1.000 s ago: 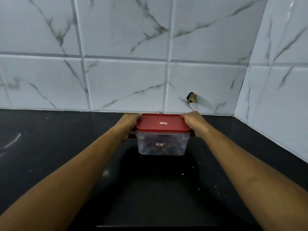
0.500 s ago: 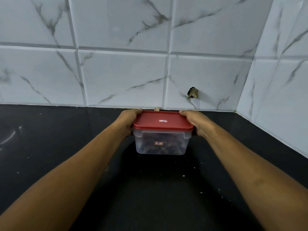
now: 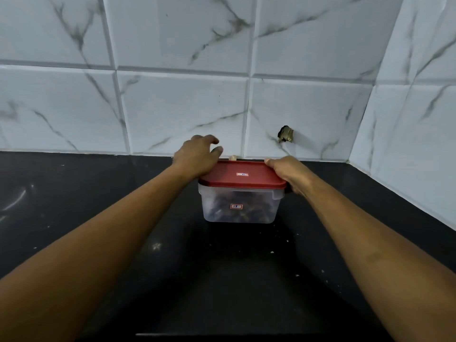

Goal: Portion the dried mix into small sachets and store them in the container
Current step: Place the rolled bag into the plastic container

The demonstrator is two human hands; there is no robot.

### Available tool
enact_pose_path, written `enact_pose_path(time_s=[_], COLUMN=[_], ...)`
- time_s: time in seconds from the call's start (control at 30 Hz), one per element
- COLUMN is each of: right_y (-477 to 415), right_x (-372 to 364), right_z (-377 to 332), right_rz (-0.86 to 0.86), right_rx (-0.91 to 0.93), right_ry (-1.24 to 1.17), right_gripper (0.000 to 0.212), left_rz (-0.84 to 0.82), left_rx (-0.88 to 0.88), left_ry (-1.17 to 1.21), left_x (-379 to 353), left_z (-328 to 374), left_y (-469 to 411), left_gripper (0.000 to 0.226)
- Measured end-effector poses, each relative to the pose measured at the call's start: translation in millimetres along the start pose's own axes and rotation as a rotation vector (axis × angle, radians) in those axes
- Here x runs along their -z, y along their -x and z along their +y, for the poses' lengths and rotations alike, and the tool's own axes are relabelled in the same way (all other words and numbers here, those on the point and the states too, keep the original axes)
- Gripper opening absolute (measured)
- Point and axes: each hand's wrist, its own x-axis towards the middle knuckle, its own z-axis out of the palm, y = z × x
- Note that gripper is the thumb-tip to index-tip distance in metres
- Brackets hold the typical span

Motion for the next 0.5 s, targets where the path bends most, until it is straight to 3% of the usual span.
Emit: enact_pose_path(time_s=[0.13, 0.23, 0.4, 0.5], right_y=[-1.3, -5.5, -0.3, 6.1], right_x=[-0.3, 1.0, 5.5, 7.6], right_z=[0.7, 2.6, -8.2, -25.3], right_rz=[0.025, 0.058, 0.124, 0.212], right_rx=[0.016, 0.067, 0.190, 0.309], right_ry=[0.058, 0.209, 0.605, 0.674], right_gripper=[0.039, 0.043, 0.048, 0.055], left_rz=[-0.217, -0.362, -0.345, -0.332], left_rx=[-0.129, -0.123, -0.121, -0.127], left_ry=[-0.047, -0.125, -0.176, -0.186], left_x=[-12.1, -25.3, -24.3, -27.5], left_z=[18.8, 18.1, 19.9, 17.4], left_y=[-1.1, 1.6, 1.8, 1.9], left_gripper=[0.057, 0.051, 0.052, 0.052])
